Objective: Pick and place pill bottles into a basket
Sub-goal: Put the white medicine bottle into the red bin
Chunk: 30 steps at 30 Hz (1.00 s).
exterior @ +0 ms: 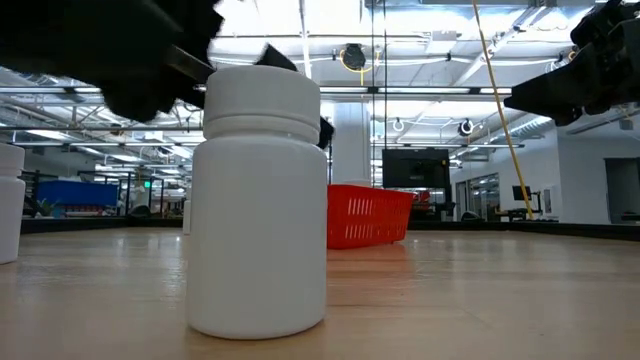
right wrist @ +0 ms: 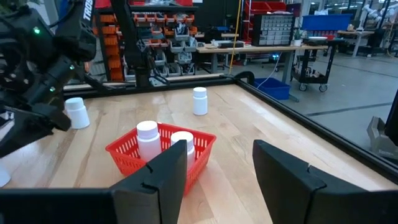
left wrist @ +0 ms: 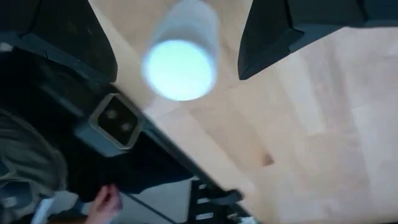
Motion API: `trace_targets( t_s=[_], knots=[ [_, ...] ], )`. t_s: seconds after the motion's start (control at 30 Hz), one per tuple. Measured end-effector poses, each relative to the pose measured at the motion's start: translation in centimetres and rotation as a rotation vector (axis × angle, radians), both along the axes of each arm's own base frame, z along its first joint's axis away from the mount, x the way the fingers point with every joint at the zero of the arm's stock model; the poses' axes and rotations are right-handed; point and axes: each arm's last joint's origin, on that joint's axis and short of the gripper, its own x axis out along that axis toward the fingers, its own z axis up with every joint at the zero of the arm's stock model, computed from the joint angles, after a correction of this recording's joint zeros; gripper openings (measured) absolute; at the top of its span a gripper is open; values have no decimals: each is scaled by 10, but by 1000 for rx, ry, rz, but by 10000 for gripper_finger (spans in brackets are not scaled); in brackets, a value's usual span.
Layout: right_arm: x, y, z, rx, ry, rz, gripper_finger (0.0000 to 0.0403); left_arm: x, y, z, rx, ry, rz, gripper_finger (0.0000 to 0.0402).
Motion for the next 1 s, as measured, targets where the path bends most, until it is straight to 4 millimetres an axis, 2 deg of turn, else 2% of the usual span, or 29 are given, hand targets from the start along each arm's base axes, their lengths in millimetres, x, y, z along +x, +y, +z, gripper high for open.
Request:
trace_targets(
  t_s=[0.27, 0.53, 0.7, 0.8, 1.0],
  knots=[
    [0, 0, 0, 0, 0, 0, 173, 4, 5, 2, -19, -20, 7, 340],
    [0, 0, 0, 0, -1, 0, 177, 10, 0, -19, -31, 19, 11, 340],
    [0, 0, 0, 0, 0, 0, 174, 12, 2, -12, -49, -6, 23, 335],
    [0, 0, 0, 0, 0, 0, 175, 11, 2, -11, -48, -9, 28, 310],
    [0, 0, 0, 0, 0, 0, 176, 10, 3, -16, -27, 38, 29, 226]
  ],
)
